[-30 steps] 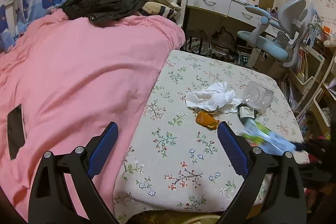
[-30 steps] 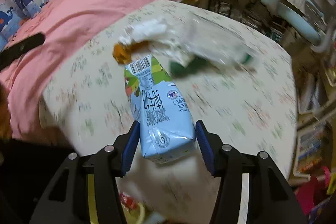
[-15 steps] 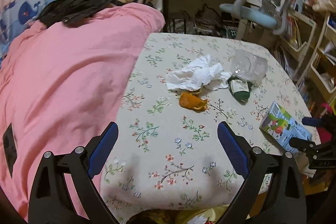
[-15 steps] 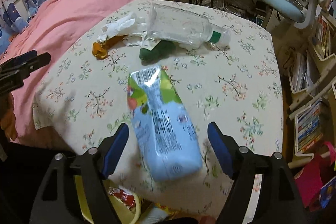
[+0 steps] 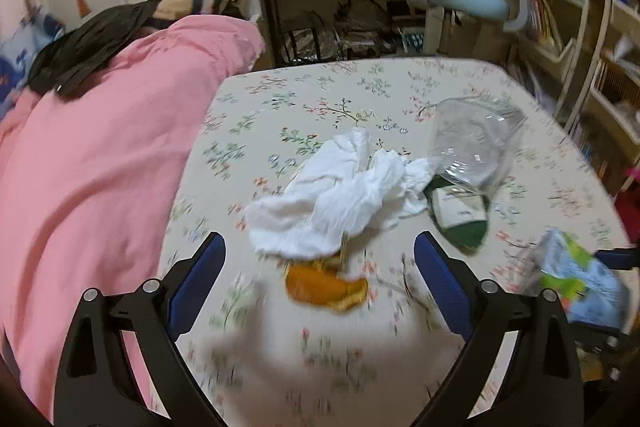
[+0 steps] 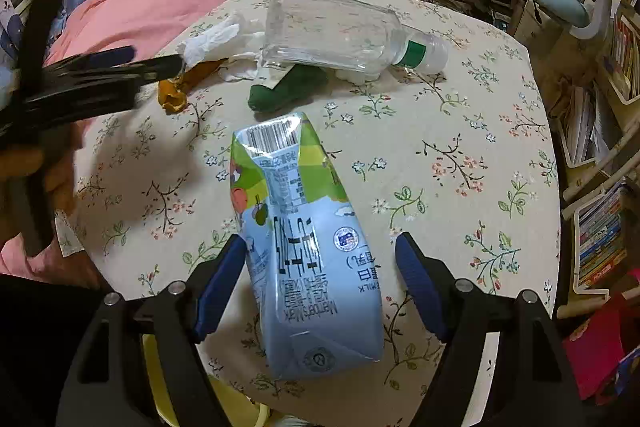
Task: Collect trash
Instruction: 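Grasp the crumpled white tissue with the left gripper while the right gripper lifts the carton, then carry the carton and the tissue toward the yellow bin with both grippers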
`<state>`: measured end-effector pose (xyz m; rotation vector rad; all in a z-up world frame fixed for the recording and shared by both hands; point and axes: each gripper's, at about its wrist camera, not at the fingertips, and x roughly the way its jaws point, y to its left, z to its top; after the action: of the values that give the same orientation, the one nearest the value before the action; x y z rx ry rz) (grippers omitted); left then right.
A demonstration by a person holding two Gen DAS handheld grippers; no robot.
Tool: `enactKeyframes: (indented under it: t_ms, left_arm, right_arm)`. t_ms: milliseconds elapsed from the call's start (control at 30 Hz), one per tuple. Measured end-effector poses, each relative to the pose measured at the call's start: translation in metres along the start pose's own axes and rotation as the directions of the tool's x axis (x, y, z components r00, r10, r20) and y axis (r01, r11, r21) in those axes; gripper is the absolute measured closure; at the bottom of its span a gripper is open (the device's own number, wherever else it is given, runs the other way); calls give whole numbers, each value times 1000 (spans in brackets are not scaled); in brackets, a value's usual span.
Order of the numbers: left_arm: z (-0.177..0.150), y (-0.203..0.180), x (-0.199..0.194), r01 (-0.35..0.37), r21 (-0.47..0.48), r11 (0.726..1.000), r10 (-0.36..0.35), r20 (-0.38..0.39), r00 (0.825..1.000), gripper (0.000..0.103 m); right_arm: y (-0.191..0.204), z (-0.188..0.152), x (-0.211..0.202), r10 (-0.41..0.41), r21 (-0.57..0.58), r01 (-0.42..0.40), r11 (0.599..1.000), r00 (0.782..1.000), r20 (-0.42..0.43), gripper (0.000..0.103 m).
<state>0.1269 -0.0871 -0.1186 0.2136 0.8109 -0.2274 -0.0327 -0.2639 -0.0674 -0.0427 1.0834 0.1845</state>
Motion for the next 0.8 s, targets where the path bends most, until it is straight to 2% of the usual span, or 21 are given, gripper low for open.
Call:
enactKeyframes:
  t_ms: [167,233,267,300,367,400,467,600,700,800]
  left_arm:
    - [22,-3,25,0,26,1000,0,1,1000,13]
    - [27,4,29,42,-13,999,-42,-10,999,32]
    - [30,14,31,88,-70,994,-90,-28,996,49]
    - [30,20,33,119,-112,987,-124,-35,992,69]
    - [30,41,35,161,-209,965,-174,-46,984,87]
    - [28,48,35,170,-239,956,-185,-40,982,91]
    - [25,64,32,193,-302,934,-208,-19,978,93]
    - [17,90,18,263,-416,870,-274,35,961,94]
    - [14,97,4,308,-448,839,-304,82,949,94]
    - [11,102,-15,341,-461,819,-319,127,939,94]
  right_arm:
    - [5,1,6,5,-12,-5,1000,1000,-19,29]
    - [7,2,9,0,-20,0,1000,1000,-25,29]
    - [8,1,10,3,-22,-3,1000,1000,-28,29]
    - [9,1,11,7,-25,-8,1000,999,-34,29]
    - [10,1,14,13,-23,-14,1000,999,-43,29]
    - [11,1,15,9,-26,-10,1000,999,-42,31]
    - [11,1,14,7,-21,-8,1000,999,-38,34]
    - [11,0,11,21,-3,-21,1000,999,-31,38]
    - [11,-2,8,24,4,-24,1000,1000,-21,41]
    - [13,-2,4,24,13,-24,1000,1000,-2,42]
